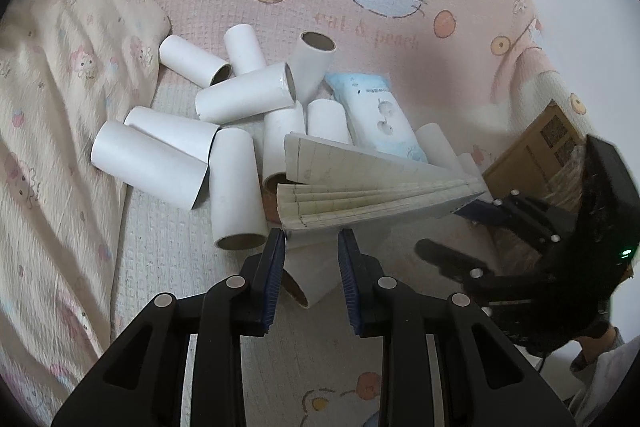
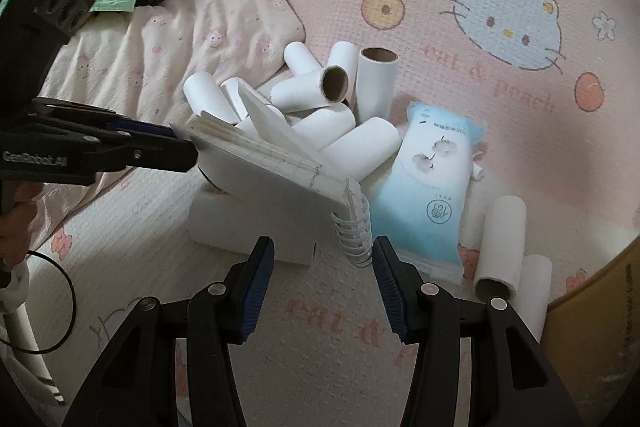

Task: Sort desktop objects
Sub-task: 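Pull the notepad free of the tubes and raise it with the left gripper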

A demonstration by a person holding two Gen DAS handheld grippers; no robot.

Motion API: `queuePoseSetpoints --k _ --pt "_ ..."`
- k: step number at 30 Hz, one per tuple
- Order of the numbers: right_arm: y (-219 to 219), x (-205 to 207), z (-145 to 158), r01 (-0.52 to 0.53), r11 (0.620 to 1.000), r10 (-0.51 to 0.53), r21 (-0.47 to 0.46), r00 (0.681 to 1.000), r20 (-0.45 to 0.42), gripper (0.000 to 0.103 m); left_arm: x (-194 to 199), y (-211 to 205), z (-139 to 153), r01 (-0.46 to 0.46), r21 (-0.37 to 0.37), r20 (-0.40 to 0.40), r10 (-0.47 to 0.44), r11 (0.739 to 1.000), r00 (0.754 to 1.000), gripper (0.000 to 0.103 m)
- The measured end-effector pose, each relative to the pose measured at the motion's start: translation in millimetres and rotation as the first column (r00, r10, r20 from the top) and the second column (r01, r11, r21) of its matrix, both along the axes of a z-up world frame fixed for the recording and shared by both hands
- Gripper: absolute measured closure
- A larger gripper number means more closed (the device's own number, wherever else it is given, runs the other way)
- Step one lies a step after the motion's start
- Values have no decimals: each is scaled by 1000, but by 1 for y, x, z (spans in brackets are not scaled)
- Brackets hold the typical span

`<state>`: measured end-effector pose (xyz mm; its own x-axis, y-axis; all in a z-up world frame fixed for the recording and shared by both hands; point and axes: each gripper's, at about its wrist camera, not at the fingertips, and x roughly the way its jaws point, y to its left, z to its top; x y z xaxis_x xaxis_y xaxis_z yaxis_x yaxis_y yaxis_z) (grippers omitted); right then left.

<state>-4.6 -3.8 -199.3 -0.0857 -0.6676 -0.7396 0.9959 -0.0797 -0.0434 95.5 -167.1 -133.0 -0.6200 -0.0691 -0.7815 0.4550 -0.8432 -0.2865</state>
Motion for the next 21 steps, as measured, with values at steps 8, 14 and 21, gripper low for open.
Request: queuePoseSetpoints --k 8,14,21 --pt "-6 0 25 -27 998 33 -62 995 95 55 -1 6 -11 11 56 20 -12 998 1000 73" --pt "-6 -13 8 13 1000 -10 -13 982 190 55 0 9 -6 7 35 24 -8 999 1000 73" --pt "-10 -44 -13 149 987 -158 52 900 407 55 -6 -16 -5 -61 53 37 59 997 998 54"
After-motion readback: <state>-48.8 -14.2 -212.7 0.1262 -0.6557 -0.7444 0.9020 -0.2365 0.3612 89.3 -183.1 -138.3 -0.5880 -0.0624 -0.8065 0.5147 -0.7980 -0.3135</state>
